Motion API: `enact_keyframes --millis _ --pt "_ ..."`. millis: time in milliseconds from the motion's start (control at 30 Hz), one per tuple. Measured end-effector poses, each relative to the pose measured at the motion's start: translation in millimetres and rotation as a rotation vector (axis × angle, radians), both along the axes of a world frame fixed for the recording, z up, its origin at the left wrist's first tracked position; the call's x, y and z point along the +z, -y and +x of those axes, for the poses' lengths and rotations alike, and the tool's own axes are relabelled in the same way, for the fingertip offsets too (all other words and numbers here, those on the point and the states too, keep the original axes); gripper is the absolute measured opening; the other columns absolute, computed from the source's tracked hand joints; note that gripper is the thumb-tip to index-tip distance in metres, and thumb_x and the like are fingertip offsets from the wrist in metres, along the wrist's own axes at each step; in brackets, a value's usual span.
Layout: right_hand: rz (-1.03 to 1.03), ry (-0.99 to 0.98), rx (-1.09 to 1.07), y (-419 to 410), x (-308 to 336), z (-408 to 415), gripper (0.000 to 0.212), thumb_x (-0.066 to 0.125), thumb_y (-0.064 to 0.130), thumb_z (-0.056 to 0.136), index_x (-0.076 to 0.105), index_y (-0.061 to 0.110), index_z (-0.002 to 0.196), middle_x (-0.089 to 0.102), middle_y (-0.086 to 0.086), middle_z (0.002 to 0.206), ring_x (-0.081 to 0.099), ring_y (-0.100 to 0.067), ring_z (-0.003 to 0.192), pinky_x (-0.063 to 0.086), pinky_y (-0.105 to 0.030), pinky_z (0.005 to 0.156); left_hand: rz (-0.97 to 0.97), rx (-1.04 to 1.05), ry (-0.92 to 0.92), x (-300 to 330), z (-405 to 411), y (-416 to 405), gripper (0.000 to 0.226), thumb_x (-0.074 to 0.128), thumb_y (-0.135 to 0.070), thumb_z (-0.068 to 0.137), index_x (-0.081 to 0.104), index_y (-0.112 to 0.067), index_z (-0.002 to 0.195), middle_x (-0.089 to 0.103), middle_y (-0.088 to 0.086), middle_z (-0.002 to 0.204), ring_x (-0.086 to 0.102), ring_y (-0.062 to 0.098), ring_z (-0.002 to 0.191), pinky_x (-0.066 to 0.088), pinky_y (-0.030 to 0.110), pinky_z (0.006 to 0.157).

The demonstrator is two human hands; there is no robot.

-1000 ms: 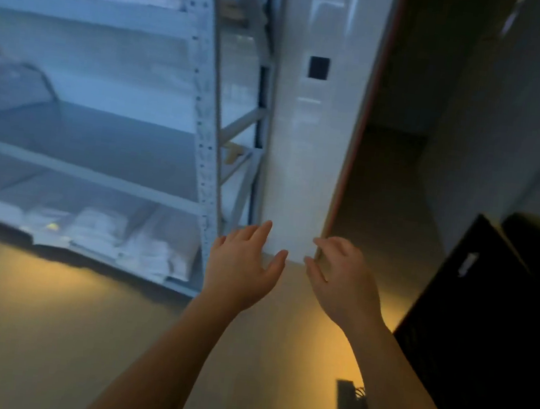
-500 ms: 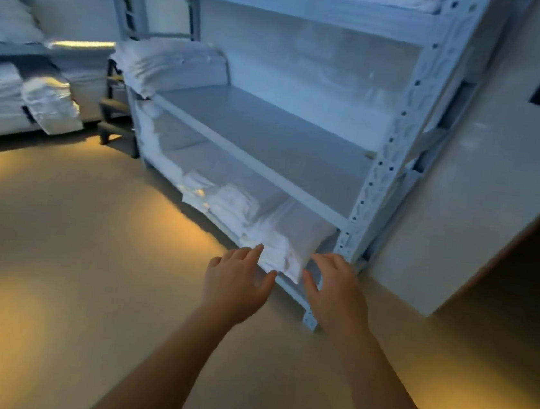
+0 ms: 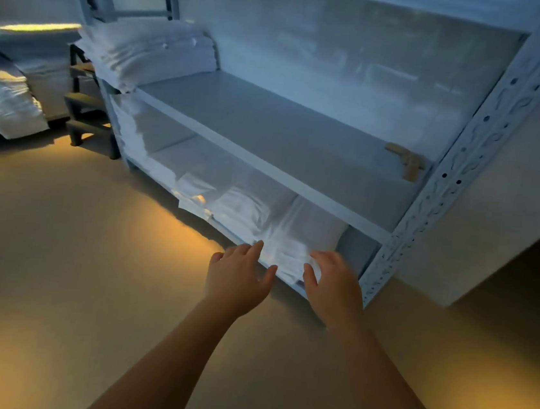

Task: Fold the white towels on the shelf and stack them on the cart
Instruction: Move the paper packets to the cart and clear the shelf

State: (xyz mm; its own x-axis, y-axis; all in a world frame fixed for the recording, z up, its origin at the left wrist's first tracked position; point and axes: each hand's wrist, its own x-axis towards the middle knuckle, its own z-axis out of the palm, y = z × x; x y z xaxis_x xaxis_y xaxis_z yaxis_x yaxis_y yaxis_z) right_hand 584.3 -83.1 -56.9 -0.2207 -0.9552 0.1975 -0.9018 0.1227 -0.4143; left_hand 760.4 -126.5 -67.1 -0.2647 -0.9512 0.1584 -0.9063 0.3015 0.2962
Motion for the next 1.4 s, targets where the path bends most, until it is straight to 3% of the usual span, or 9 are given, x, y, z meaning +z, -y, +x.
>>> enact_keyframes --millis 233,433,667,867,1200,1400 --pt "0.025 0.014 -0.137 83.4 -17.4 -14.8 0.041 0.044 0.039 0.098 0.052 0.017 0.132 0.052 -0.001 0.132 0.053 -0.018 0.114 0.047 -0.032 0.094 -0.011 -0.148 0.019 -11.7 -41.2 109.8 0.065 0.030 -0.064 0.091 0.036 -0.027 0.143 0.049 -0.003 0.142 0.044 0.019 0.131 0.031 0.042 0.109" --pt "-0.025 0.037 -0.272 177.4 -34.8 -43.3 0.034 0.051 0.032 0.096 0.059 0.012 0.122 0.060 -0.005 0.116 0.056 -0.019 0.101 0.041 -0.022 0.079 -0.008 -0.271 0.041 -20.5 -81.7 215.5 0.065 0.028 -0.065 0.091 0.036 -0.027 0.143 0.049 -0.003 0.142 0.045 0.020 0.131 0.031 0.042 0.108" --pt "-0.036 0.053 -0.382 271.9 -20.2 -62.8 0.032 0.050 0.031 0.095 0.059 0.013 0.121 0.058 -0.005 0.114 0.054 -0.021 0.101 0.044 -0.030 0.082 -0.014 -0.324 0.039 -10.8 -100.1 324.4 0.066 0.029 -0.064 0.090 0.035 -0.026 0.144 0.048 -0.002 0.143 0.041 0.019 0.132 0.029 0.042 0.109" --pt "-0.005 0.096 -0.476 319.3 -20.6 -81.5 0.032 0.050 0.028 0.095 0.059 0.008 0.120 0.057 -0.009 0.117 0.054 -0.025 0.105 0.046 -0.034 0.088 0.014 -0.425 0.037 -11.1 -135.2 387.9 0.067 0.030 -0.062 0.091 0.031 -0.024 0.146 0.045 0.000 0.145 0.039 0.020 0.133 0.028 0.041 0.110" --pt "-0.083 0.140 -0.738 380.0 -26.6 -116.0 0.026 0.053 0.021 0.094 0.062 0.002 0.110 0.057 -0.016 0.111 0.054 -0.031 0.101 0.048 -0.040 0.083 -0.030 -0.710 0.096 -19.6 -189.1 485.6 0.068 0.032 -0.061 0.090 0.030 -0.022 0.147 0.044 0.002 0.144 0.038 0.023 0.133 0.029 0.042 0.106" --pt "-0.060 0.081 -0.764 415.7 -49.3 -161.4 0.031 0.052 0.024 0.094 0.059 0.006 0.117 0.055 -0.015 0.116 0.053 -0.032 0.107 0.047 -0.042 0.087 -0.045 -0.807 0.100 -45.8 -245.5 528.3 0.070 0.032 -0.062 0.090 0.028 -0.023 0.148 0.039 0.000 0.147 0.032 0.022 0.136 0.023 0.041 0.108"
